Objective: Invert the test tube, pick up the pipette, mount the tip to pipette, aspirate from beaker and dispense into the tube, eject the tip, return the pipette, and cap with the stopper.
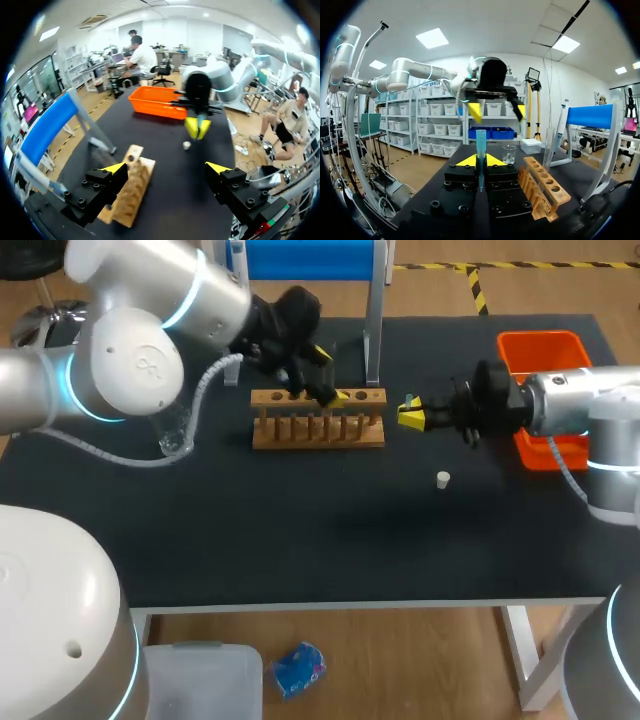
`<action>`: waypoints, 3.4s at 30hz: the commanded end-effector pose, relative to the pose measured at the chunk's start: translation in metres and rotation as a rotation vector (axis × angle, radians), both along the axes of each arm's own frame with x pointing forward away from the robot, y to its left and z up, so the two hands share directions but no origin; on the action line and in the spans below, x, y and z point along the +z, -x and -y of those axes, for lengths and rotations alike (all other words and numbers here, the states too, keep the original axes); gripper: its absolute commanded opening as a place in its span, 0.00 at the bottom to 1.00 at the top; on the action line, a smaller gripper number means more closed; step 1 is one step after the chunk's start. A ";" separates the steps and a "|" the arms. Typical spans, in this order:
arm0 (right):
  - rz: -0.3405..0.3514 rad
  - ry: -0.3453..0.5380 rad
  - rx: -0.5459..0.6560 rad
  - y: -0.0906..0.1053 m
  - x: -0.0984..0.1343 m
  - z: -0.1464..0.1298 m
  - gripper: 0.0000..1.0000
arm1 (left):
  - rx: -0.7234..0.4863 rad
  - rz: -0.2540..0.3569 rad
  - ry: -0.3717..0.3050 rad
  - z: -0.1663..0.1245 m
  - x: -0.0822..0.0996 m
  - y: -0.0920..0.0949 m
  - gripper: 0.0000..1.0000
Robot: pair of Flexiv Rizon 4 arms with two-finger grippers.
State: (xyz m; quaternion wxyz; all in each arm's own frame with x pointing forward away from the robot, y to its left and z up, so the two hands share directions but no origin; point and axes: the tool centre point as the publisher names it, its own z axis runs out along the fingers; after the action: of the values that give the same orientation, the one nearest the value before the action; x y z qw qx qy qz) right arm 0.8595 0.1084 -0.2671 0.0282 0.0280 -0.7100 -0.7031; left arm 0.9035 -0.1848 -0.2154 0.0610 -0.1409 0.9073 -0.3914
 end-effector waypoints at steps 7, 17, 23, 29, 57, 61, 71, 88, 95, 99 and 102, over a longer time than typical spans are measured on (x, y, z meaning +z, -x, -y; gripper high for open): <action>0.001 0.002 -0.001 0.001 0.001 0.001 0.00 | 0.199 0.022 -0.042 -0.133 0.026 -0.069 1.00; 0.001 0.002 -0.001 0.001 0.001 0.001 0.00 | 0.233 0.026 -0.059 -0.162 0.039 -0.089 1.00; 0.001 0.002 -0.001 0.001 0.001 0.001 0.00 | 0.233 0.026 -0.059 -0.162 0.039 -0.089 1.00; 0.001 0.002 -0.001 0.001 0.001 0.001 0.00 | 0.269 0.023 -0.064 -0.156 0.034 -0.090 1.00; 0.001 0.002 -0.001 0.001 0.001 0.001 0.00 | 0.955 0.043 -0.068 -0.153 0.013 -0.199 1.00; 0.001 0.002 -0.001 0.001 0.001 0.001 0.00 | 1.001 0.059 -0.053 -0.148 0.017 -0.206 1.00; 0.001 0.002 -0.001 0.001 0.001 0.001 0.00 | 1.163 0.067 -0.010 -0.132 0.014 -0.216 1.00; 0.001 0.002 -0.001 0.001 0.001 0.001 0.00 | 1.231 0.145 0.037 -0.125 0.010 -0.240 1.00; 0.001 0.002 -0.001 0.001 0.001 0.001 0.00 | 1.270 0.154 0.054 -0.129 0.013 -0.245 1.00; 0.001 0.002 -0.001 0.001 0.001 0.001 0.00 | 1.282 0.153 0.068 -0.128 0.014 -0.250 1.00; 0.001 0.002 -0.001 0.001 0.001 0.001 0.00 | 1.282 0.151 0.075 -0.126 0.015 -0.256 1.00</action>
State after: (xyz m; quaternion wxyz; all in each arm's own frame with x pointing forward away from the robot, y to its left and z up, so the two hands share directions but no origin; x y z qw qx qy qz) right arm 0.8595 0.1083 -0.2671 0.0281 0.0278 -0.7101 -0.7030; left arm 1.1551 -0.0547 -0.1999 0.3375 -0.6258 0.6250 -0.3223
